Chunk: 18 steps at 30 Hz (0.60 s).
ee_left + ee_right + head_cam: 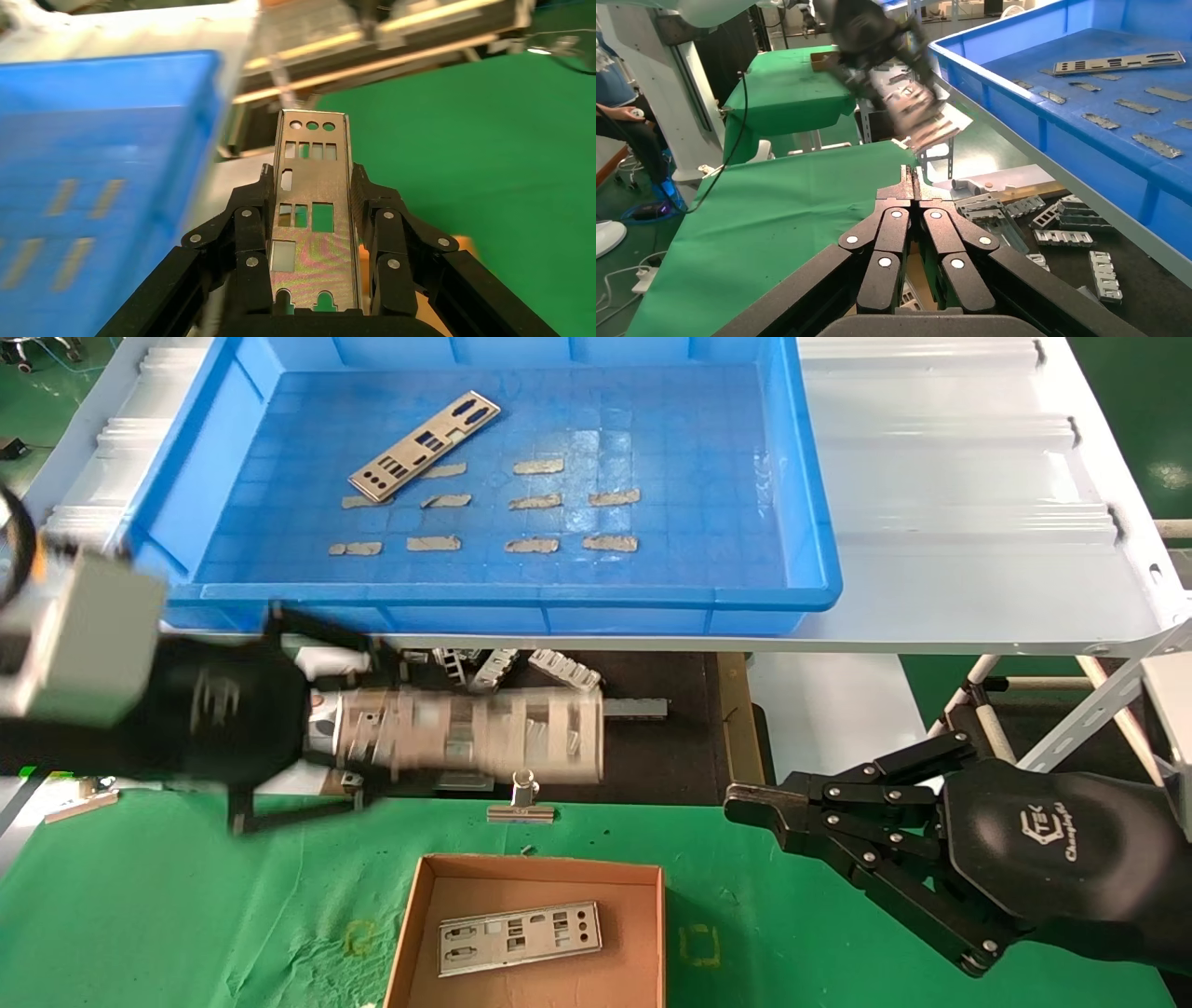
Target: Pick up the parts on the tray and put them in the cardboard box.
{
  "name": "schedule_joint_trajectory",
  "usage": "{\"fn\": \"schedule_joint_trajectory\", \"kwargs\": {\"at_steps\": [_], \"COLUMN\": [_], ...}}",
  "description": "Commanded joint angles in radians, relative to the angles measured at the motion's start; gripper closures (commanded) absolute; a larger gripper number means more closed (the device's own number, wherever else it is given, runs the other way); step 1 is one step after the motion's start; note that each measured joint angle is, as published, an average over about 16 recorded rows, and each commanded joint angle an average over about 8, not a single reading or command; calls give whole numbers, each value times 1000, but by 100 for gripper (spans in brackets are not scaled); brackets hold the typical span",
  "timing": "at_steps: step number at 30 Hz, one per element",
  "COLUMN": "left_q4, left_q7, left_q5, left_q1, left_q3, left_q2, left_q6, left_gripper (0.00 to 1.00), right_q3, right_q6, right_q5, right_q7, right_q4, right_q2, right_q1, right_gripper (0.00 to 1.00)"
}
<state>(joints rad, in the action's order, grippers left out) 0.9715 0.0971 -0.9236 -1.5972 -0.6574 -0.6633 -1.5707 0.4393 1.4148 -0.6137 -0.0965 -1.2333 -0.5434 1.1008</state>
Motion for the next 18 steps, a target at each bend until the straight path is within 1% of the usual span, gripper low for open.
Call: {"fn": "schedule_joint_trajectory", "kwargs": {"at_steps": [1, 4, 7, 13, 18], "left_q4": [59, 96, 112, 127, 143], "left_q7": [3, -4, -16, -20, -12], "left_q5": [17, 1, -35, -122, -163], "left_q1": [28, 75, 125, 232, 312], "left_q3": [-15, -44, -74, -115, -136], "left_q2": [25, 33, 26, -7, -34], "left_q6": [1, 23, 70, 227, 333], "left_gripper": [100, 100, 100, 100, 100], "right_q3": [0, 0, 0, 0, 0], "right_q6": [0, 0, 0, 0, 0], "right_q5": [0, 0, 0, 0, 0], "right_q7": [0, 0, 0, 0, 0], "right_q4": [0, 0, 0, 0, 0], "right_q2": [0, 0, 0, 0, 0], "right_q1": [0, 0, 0, 0, 0], "right_gripper": [100, 100, 100, 100, 100]}}
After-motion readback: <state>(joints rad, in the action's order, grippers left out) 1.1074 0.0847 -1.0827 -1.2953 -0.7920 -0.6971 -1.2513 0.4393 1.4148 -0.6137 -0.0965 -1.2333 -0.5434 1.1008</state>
